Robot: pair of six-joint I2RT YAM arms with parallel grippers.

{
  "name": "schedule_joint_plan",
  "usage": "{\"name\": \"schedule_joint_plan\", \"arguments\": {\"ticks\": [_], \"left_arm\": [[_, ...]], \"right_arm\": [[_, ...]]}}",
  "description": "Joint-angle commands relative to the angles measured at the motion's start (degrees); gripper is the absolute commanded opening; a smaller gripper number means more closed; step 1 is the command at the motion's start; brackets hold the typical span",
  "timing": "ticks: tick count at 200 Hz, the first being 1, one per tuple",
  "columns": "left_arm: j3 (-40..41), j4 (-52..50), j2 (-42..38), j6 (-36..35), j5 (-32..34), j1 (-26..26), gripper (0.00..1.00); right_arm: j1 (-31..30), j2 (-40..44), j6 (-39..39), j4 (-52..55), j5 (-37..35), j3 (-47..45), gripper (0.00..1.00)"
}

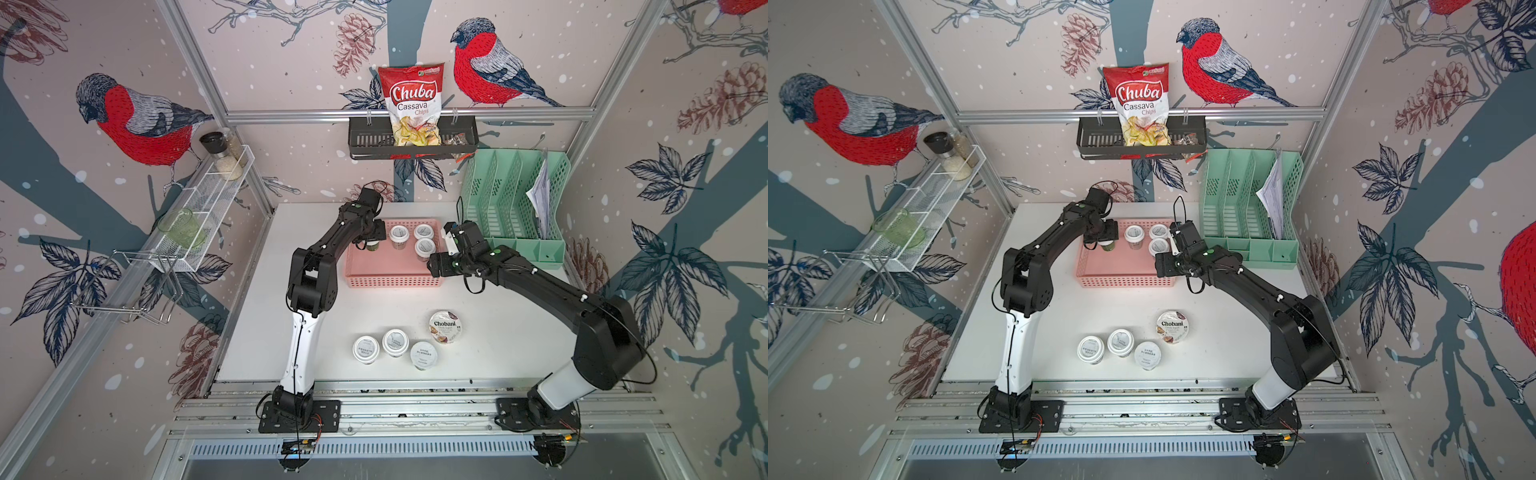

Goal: Put the yogurt in the basket
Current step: Place the yogurt in the basket.

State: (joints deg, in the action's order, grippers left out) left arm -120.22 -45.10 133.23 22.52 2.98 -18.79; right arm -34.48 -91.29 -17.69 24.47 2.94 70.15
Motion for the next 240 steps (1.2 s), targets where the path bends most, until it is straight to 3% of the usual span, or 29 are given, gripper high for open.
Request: {"name": "schedule_joint_plan", "arguments": {"ticks": [1, 77, 240], "left_arm": [[-0.91, 2.10, 0.32, -0.20, -0.91, 0.16, 0.75], [-4.62, 1.10, 2.98, -0.36, -1.43, -0.15, 0.75], [-4.78, 1.47, 4.41, -0.92, 0.53, -1.14, 0.79]], "right_arm": [[-0.01, -0.30, 0.82, -0.52, 0.32, -0.06, 0.88], [0.21, -0.45, 0.82, -0.56, 0.38, 0.04, 0.88], [0.38, -0.65, 0.70, -0.65, 0.75, -0.07, 0.88]]}}
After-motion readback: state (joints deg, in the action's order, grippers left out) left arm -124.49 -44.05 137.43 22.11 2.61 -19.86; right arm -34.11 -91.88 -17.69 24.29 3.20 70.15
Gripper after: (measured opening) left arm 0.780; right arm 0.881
